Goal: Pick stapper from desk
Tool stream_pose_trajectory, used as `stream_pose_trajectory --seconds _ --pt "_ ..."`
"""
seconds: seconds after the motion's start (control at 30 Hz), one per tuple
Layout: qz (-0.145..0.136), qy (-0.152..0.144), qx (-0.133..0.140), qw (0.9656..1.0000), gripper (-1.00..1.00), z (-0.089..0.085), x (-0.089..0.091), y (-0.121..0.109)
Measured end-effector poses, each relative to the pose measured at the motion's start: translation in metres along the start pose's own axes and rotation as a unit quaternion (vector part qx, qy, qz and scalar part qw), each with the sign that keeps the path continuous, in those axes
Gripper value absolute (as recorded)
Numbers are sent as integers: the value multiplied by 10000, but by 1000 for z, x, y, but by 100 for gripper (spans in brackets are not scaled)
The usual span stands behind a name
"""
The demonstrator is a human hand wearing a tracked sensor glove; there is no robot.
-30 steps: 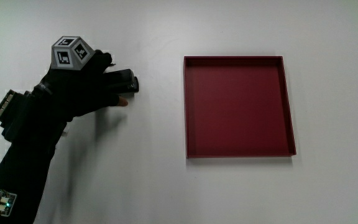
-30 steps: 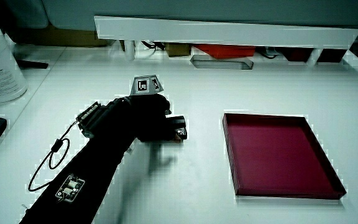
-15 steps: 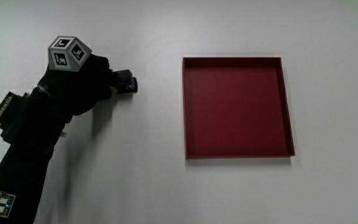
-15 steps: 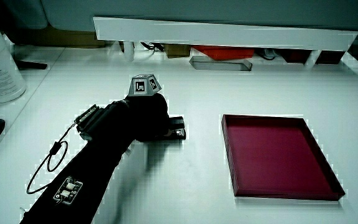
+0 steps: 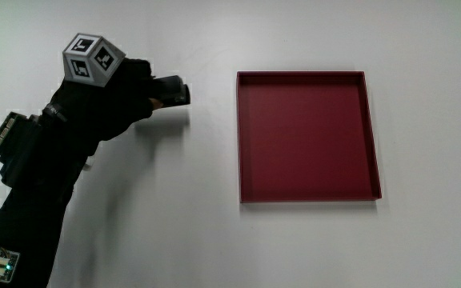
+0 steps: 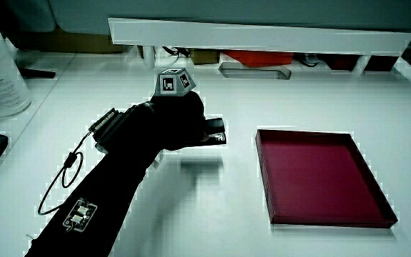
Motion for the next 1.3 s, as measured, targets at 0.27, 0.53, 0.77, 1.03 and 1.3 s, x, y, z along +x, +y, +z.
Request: stream_pose_trajectory --seconds 0.27,0.53,0.77,1.03,1.3 --pt "-246 151 357 9989 26 -1 2 -1" --pt "-325 170 649 9972 68 -1 0 -2" --pt "-375 248 919 9948 100 0 -2 -5" --pt "-527 283 1128 9918 100 3 2 -10" --pt "-869 323 1445 9852 100 26 33 -34"
